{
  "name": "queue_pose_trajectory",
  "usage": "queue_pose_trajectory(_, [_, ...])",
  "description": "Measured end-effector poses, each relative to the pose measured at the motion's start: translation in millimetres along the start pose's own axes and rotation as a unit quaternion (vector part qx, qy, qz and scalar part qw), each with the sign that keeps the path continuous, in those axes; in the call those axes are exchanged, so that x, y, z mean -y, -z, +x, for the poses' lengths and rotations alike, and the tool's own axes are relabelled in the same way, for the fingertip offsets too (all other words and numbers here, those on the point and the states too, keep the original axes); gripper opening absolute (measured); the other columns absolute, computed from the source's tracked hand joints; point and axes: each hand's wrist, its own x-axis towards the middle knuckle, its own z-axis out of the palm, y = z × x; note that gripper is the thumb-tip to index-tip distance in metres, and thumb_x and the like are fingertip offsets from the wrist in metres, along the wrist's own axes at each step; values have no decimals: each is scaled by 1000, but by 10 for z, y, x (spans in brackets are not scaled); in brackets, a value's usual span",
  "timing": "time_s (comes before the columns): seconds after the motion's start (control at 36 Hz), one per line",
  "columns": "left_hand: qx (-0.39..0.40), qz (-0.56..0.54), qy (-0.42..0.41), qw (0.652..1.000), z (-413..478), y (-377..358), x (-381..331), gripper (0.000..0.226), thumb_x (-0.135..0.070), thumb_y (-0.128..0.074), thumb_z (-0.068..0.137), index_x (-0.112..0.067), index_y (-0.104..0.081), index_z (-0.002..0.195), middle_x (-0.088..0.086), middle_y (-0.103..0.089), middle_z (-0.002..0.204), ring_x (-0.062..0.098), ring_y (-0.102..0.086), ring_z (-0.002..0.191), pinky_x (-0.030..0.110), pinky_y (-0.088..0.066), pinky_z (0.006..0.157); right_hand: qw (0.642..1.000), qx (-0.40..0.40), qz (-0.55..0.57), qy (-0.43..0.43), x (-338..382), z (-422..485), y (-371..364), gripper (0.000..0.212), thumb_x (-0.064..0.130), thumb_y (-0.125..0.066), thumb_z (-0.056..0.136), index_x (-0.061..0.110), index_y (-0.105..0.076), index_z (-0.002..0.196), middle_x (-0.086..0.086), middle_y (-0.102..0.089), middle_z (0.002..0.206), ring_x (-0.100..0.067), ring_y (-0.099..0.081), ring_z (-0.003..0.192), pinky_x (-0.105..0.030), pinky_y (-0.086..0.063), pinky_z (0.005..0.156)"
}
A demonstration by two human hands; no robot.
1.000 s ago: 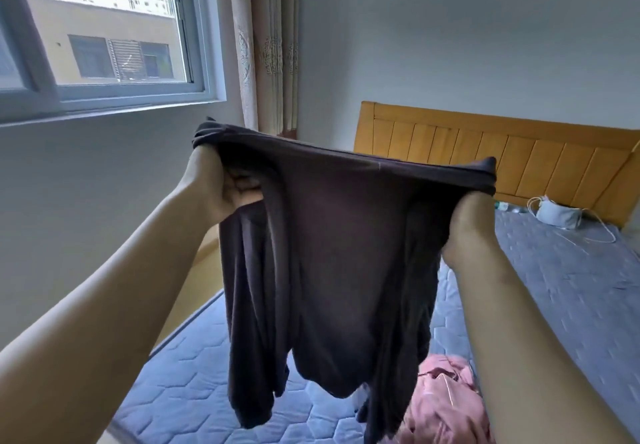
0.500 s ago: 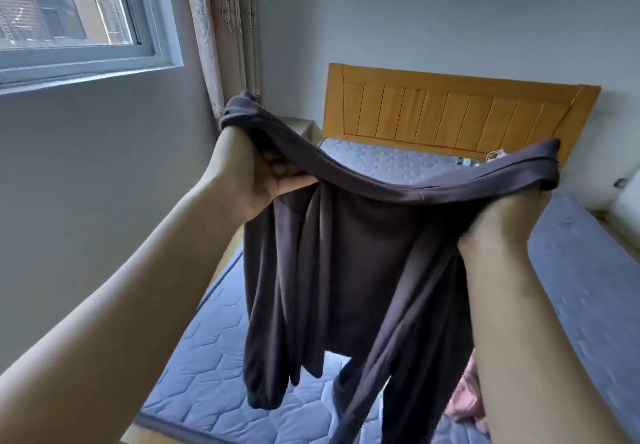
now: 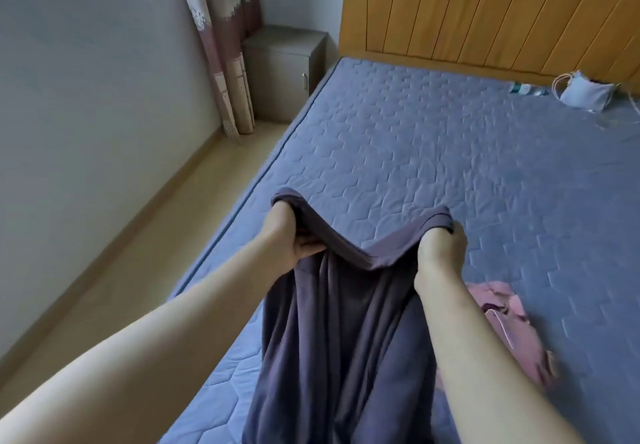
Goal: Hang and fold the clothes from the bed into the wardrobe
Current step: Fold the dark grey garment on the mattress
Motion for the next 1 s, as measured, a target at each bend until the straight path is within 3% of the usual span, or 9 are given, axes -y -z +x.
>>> queue_pose_trajectory(0.17, [-61, 63, 42, 995, 1243, -305, 201, 36, -15, -28, 100, -2, -40, 131, 23, -52, 128, 37, -53, 117, 46, -46, 80, 997, 35, -71, -8, -456, 932, -798, 24, 8, -36, 93, 16, -57, 100, -4, -54, 100, -23, -47, 90, -29, -37, 79])
queue_pose_trajectory(0.22, [8, 84, 36, 996, 1636, -334, 261, 35, -18, -29, 100, -11, -38, 134, 16, -45, 140, 31, -46, 126, 45, -42, 90, 989, 87, -117, 22, -628, 1217, -995, 34, 9, -37, 94, 17, -55, 122, -5, -56, 120, -24, -51, 107, -23, -34, 81])
queue_pose_trajectory(0.31, [125, 193, 41, 972, 2063, -256, 355, 50, -28, -35, 101, -36, -16, 146, -1, -31, 151, 23, -33, 136, 44, -32, 102, 971, 198, -133, 35, -926, 1566, -1177, 61, 6, -39, 95, 28, -19, 149, 1, -34, 149, -19, -39, 132, -24, -29, 97])
queue_pose_trajectory(0.42, [124, 412, 3, 903, 2365, -48, 572, 73, -17, -45, 98, -32, 5, 149, 7, -34, 149, 31, -36, 134, 43, -39, 98, 952, 237, -193, 32, -1282, 1707, -1254, 76, 5, -46, 93, 31, -4, 150, 3, -16, 156, -17, -26, 140, -28, -23, 111])
queue_pose_trajectory(0.64, [49, 672, 11, 739, 2647, 875, 1380, 51, -24, -53, 92, -11, -35, 138, 15, -49, 133, 29, -50, 118, 30, -39, 91, 923, 291, -224, -114, -2243, 1226, -1157, 54, 10, -42, 96, 27, -29, 145, 0, -40, 144, -12, -44, 112, -22, -32, 85])
queue_pose_trajectory(0.78, [22, 696, 82, 713, 2636, 1366, 1792, 71, -34, -62, 85, -15, -23, 141, 13, -33, 139, 32, -41, 126, 38, -40, 100, 904, 294, -237, -200, -2765, 867, -1142, 51, 11, -42, 94, 27, -34, 142, -3, -45, 137, -16, -51, 110, -35, -43, 100])
queue_pose_trajectory(0.89, [19, 716, 104, 690, 2661, 1575, 1977, 53, -25, -64, 84, -9, -32, 123, 13, -43, 130, 32, -47, 118, 38, -44, 92, 904, 256, -258, -225, -2993, 712, -1210, 47, 15, -46, 94, 23, -37, 139, -3, -45, 136, -18, -49, 103, -27, -40, 86])
queue_pose_trajectory(0.97, [93, 745, 129, 647, 2710, 1670, 1979, 9, -10, -52, 85, -13, -44, 86, 14, -63, 102, 27, -60, 104, 30, -46, 79, 906, 238, -289, -200, -3090, 640, -1250, 45, 15, -50, 93, 20, -41, 136, -3, -46, 133, -17, -48, 109, -24, -34, 86])
queue_pose_trajectory(1.0, [107, 749, 133, 640, 2731, 1700, 1954, 14, -7, -49, 84, -15, -44, 73, 14, -68, 91, 20, -65, 93, 26, -46, 70, 905, 231, -299, -197, -3112, 623, -1263, 44, 15, -51, 92, 19, -43, 135, -5, -48, 130, -17, -49, 106, -24, -34, 84])
